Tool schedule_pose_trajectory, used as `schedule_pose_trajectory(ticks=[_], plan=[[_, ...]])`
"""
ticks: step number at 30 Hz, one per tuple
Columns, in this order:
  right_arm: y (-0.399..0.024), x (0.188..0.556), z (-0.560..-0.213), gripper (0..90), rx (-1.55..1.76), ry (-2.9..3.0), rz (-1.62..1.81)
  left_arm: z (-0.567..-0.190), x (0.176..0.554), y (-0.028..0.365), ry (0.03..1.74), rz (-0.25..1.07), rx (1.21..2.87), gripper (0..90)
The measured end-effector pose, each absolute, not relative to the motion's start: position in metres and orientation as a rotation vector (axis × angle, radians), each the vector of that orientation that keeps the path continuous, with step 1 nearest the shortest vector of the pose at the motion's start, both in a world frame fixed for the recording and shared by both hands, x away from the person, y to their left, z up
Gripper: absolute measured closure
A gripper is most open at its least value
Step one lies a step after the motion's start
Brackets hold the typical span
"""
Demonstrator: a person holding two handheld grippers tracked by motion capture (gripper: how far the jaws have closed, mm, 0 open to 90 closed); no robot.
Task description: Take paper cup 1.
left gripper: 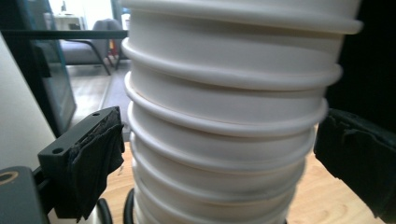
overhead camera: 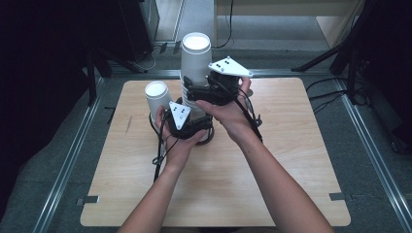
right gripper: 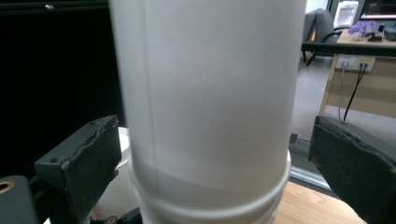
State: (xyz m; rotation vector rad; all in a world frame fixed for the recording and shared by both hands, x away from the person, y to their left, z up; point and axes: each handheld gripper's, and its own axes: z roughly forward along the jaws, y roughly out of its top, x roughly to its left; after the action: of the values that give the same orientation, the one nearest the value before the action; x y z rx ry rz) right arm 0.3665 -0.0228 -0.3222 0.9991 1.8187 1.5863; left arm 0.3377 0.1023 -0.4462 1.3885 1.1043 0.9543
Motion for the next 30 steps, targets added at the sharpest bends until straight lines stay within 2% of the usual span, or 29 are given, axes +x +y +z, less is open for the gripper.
schedule_pose_trajectory(ticks=[7,17,30], plan=[[-0.012,0.377,-0.321,1.9,1.002,1.844,1.595,-0.446,0.343,0.101,1.102,0.944,1.391,1.7],[-0.006,0.384,-0.321,10.3,1.012,1.811,1.618,-0.449,0.346,0.099,1.098,0.952,1.391,1.8],[-0.005,0.382,-0.314,10.6,1.004,1.771,1.63,-0.449,0.345,0.1,1.096,0.942,1.393,2.5]])
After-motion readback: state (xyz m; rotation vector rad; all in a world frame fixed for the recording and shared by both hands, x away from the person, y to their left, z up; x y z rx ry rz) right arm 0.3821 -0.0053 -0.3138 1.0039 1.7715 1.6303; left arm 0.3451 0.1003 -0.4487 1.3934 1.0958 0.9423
